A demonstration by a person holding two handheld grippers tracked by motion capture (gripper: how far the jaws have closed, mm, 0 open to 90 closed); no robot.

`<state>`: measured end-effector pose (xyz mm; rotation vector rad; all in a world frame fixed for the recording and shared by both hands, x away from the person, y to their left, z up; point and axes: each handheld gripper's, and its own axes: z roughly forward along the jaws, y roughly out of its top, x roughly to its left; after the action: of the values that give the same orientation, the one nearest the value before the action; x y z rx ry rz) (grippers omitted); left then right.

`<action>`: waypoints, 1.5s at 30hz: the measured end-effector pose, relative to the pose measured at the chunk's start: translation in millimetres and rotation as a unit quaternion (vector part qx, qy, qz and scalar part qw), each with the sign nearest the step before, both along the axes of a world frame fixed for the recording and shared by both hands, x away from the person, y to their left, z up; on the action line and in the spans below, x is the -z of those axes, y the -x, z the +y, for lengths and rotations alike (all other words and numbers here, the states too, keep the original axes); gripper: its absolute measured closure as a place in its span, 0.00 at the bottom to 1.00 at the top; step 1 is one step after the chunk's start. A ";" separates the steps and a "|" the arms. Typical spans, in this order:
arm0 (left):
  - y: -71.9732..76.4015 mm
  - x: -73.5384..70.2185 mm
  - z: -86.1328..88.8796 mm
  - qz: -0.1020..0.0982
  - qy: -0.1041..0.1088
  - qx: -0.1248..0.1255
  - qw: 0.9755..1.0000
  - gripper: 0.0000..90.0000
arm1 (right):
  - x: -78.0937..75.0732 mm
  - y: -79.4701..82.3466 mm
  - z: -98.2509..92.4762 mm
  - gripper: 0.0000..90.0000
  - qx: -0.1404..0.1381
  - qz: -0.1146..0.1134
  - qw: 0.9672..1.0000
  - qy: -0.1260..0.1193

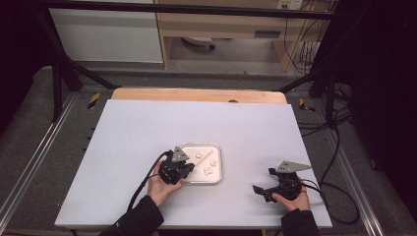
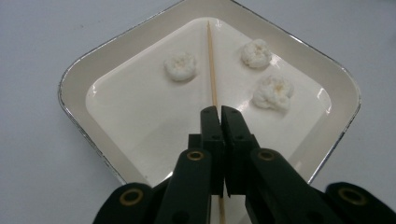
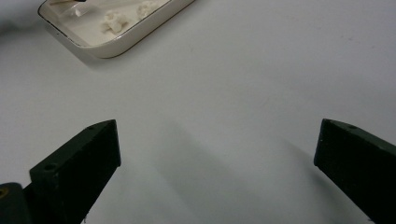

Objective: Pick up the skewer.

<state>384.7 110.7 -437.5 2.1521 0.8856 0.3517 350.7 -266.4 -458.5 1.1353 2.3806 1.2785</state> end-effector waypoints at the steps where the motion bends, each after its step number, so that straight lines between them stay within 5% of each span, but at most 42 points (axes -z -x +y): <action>1: 0.0 0.0 0.0 0.000 0.000 0.000 1.000 0.98 | 0.0 0.0 0.0 0.01 0.000 0.000 1.000 0.000; 28: 12.6 -17.9 11.8 -0.004 0.025 0.026 0.999 0.98 | -6.4 1.2 10.1 0.01 -0.005 -0.018 1.000 0.009; 45: 18.9 -25.2 5.9 -0.006 0.021 0.050 0.998 0.98 | -14.4 3.9 34.5 0.01 -0.027 -0.068 0.994 0.080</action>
<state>365.8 116.6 -412.3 2.1435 0.7679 0.2928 346.8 -231.9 -444.1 0.9142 2.3775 1.1197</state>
